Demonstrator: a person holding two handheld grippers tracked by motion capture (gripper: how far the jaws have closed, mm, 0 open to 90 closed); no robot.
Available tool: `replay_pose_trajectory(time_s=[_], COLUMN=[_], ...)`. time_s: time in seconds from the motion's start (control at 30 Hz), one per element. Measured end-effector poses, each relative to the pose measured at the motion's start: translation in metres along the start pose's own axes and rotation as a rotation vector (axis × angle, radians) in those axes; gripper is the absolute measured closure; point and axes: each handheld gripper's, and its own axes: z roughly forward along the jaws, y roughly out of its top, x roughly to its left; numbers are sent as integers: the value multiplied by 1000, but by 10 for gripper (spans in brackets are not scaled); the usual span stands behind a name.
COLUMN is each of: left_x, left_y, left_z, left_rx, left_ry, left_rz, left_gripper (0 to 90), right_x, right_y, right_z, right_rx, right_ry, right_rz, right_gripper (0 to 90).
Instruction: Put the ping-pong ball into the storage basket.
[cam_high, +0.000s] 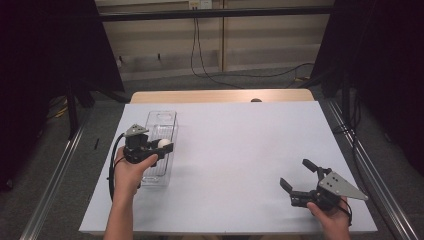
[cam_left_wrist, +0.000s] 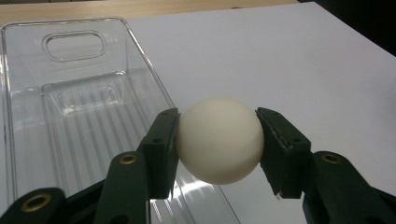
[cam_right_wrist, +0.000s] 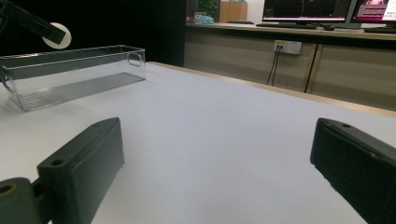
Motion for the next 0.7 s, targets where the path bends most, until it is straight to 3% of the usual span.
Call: replay_pose_trajectory(time_s=[0.7], left_x=[7], left_y=[-3], left_z=[-4], left_rx=[0], left_ry=[34], left_rz=[-3], left_gripper=[512], right_x=[0], right_y=[0], right_z=[-1], right_rx=[-2], right_ry=[-2], right_rz=[6], right_gripper=[23])
